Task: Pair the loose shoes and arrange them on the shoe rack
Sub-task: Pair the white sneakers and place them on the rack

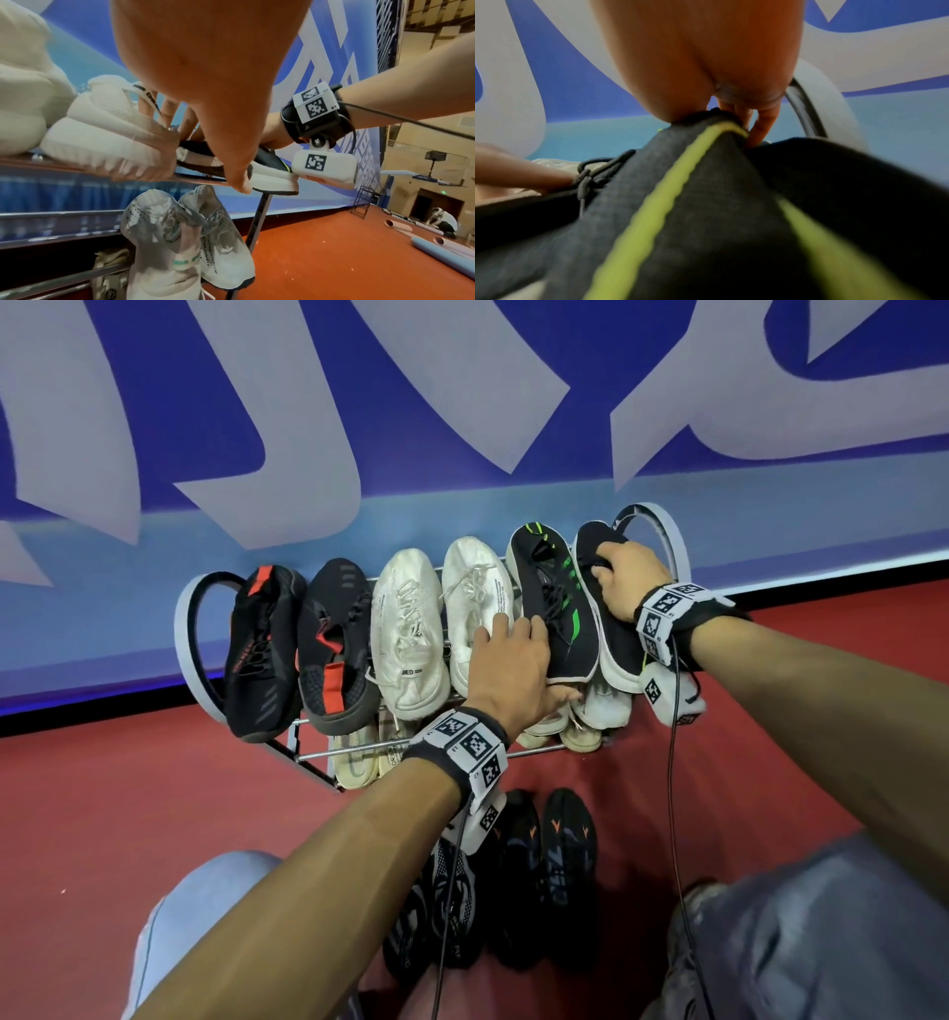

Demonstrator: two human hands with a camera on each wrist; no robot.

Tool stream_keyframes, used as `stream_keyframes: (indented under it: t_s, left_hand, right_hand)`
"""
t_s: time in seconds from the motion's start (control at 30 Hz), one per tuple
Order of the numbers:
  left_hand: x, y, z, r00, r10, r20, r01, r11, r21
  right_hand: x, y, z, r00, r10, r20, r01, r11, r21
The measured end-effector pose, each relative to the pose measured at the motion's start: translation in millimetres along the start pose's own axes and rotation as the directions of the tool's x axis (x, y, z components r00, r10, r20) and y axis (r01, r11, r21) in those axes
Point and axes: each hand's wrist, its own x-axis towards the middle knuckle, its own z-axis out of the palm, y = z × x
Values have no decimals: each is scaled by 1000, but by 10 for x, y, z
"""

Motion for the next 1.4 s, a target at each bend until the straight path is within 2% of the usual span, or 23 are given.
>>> stream_keyframes:
  t_s: [0.1, 0.2, 0.27, 0.4, 0.53, 0.73, 0.83, 0.9, 0.97, 1.03, 1.13, 1.27, 1.33, 1.4]
  left_hand:
    - [12, 35, 10, 1000, 18, -1, -17, 999, 46]
    - [28, 60, 3, 1000, 27, -14, -27, 998, 58]
    - [28, 62, 4, 999, 29, -23, -28, 998, 59]
    - [14, 69, 8, 999, 25, -24, -24, 998, 55]
    - [20, 57, -23, 1000, 21, 8, -20, 1000, -12]
    - [-83, -113, 8, 992, 112, 52, -110, 993, -47]
    - [-169, -231, -75, 986, 168, 16, -165, 979, -122]
    - [-257, -326, -168, 984, 171, -51, -176, 978, -115]
    - [-373, -432, -287, 983, 128, -133, -142, 985, -99]
    - [-512, -537, -421, 977, 61, -205, -89, 987, -132]
    - [-733, -713, -568, 955, -62, -289, -7, 973, -233]
    - [-1054, -971, -580, 928, -241, -285, 138, 931, -338]
    - [-1225, -1085, -507, 909, -305, -284, 168, 892, -419]
    - [-1404, -1166, -381, 896, -353, -270, 198, 861, -469]
  right_hand:
    - [-4, 23, -19, 999, 13, -41, -12, 1000, 21]
    - [-27, 33, -27, 995, -32, -98, 35, 999, 29]
    - [-37, 39, -28, 993, -73, -91, 75, 997, 15]
    - [-14, 29, -13, 997, -41, -67, 38, 998, -46]
    - [14, -5, -2, 999, 44, 6, -43, 994, -102]
    - [-1, -132, -124, 992, 34, 120, -16, 988, -154]
    - [-42, -267, -200, 975, 47, 217, -5, 982, -189]
    - [-98, -327, -213, 959, 85, 270, -33, 981, -189]
    - [-187, -377, -228, 948, 119, 294, -59, 977, -205]
    - [-303, -466, -277, 959, 120, 256, -67, 976, -209]
    - [-513, -710, -339, 993, 56, 108, -42, 991, -128]
    - [-857, -1211, -424, 992, -91, -85, 98, 991, 88]
    - [-1055, -1453, -399, 992, -112, -61, 121, 978, 168]
    - [-1307, -1648, -260, 988, -149, 46, 137, 971, 194]
